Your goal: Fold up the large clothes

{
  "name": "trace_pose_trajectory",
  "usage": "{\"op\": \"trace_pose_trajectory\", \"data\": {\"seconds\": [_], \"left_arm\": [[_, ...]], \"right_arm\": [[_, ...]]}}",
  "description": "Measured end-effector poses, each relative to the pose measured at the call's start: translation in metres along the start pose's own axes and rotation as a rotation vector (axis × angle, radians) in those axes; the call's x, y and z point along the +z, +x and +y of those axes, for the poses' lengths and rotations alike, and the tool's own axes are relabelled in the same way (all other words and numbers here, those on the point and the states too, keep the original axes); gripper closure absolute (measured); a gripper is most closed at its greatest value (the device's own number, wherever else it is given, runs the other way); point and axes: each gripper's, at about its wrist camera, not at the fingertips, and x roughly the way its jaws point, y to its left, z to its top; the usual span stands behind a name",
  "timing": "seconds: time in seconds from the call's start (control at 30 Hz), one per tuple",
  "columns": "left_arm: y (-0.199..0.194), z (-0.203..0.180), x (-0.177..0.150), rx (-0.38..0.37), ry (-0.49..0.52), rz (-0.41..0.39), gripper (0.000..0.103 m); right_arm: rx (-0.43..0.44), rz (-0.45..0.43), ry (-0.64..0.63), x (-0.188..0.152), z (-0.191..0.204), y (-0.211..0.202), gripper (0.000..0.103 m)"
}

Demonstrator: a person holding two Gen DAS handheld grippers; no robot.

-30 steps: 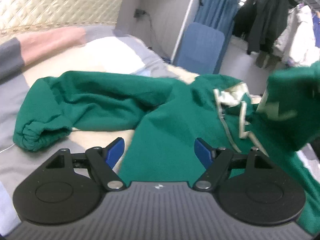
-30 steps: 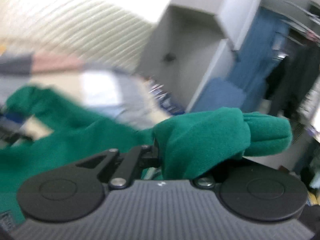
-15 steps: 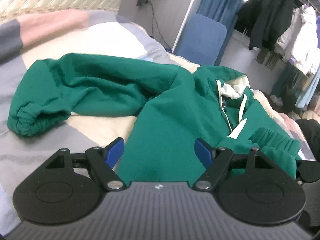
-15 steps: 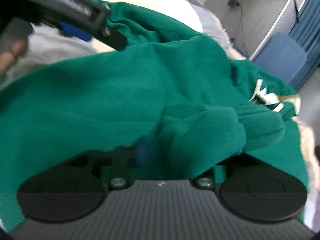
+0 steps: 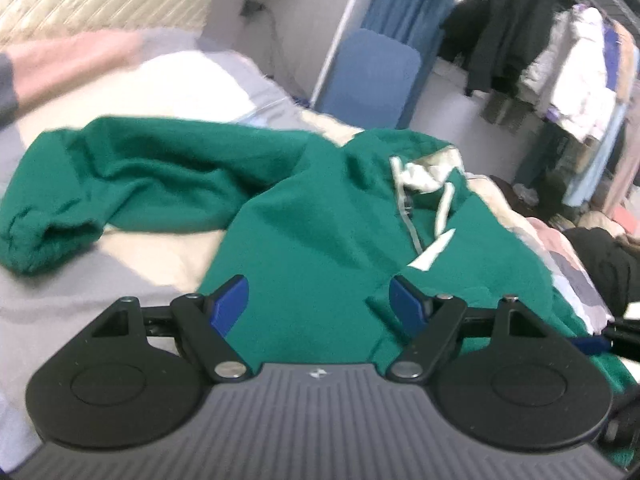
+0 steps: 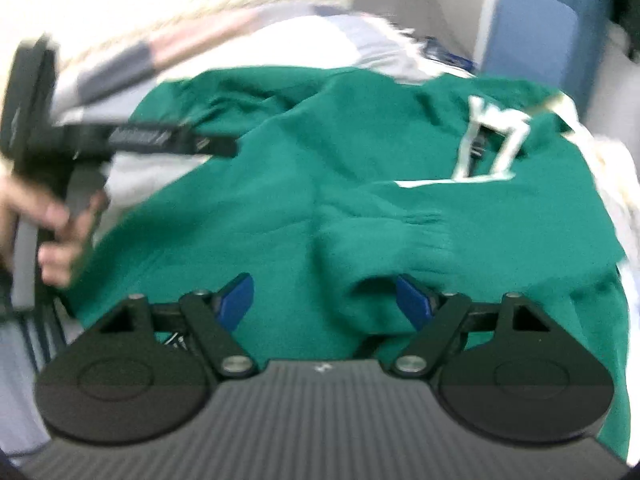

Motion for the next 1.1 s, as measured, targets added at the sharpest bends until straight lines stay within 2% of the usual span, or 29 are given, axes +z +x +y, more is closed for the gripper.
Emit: {"op": "trace_pose_trajectory", "data": {"seconds": [0.17, 0.3, 0.37, 0.4, 0.53, 0.67, 0.73, 0.87, 1.0, 1.03, 1.1], "left_arm": [[0.001, -0.017, -0.004, -0.054, 0.049, -0.012, 0.022], [0.008, -0.038, -0.011, -0.096, 0.113, -0.003, 0.022], [0.014, -0.051, -0.016, -0.127, 0.149, 0.012, 0.022], [0.017, -0.056, -0.019, -0.142, 0.165, 0.018, 0.022], [0.028, -0.079, -0.032, -0.198, 0.268, 0.037, 0.022], [0.041, -0.093, -0.045, -0.232, 0.336, 0.070, 0.022], [0.045, -0.099, -0.051, -0.251, 0.358, 0.083, 0.022], [0.049, -0.112, -0.062, -0.296, 0.419, 0.084, 0.021], [0.055, -0.131, -0.076, -0.291, 0.518, 0.072, 0.019], [0.058, -0.136, -0.078, -0.267, 0.560, 0.064, 0.019], [0.066, -0.149, -0.087, -0.173, 0.658, 0.035, 0.019]], "right_arm": [[-0.020, -0.041, 0.210, 0.005, -0.047, -0.008, 0.025], [-0.066, -0.071, 0.236, 0.009, -0.068, -0.001, 0.029], [-0.096, -0.067, 0.221, 0.011, -0.074, 0.007, 0.043], [-0.100, -0.061, 0.232, 0.011, -0.080, 0.012, 0.047], [-0.061, -0.017, 0.317, 0.010, -0.097, 0.035, 0.068], [-0.101, 0.037, 0.324, 0.004, -0.103, 0.061, 0.070], [-0.099, 0.080, 0.348, 0.000, -0.109, 0.075, 0.070], [-0.088, 0.102, 0.408, -0.005, -0.116, 0.082, 0.071], [-0.080, 0.098, 0.419, -0.005, -0.117, 0.081, 0.071], [-0.077, 0.095, 0.427, -0.005, -0.118, 0.080, 0.071], [-0.076, 0.090, 0.437, -0.004, -0.121, 0.078, 0.071]]}}
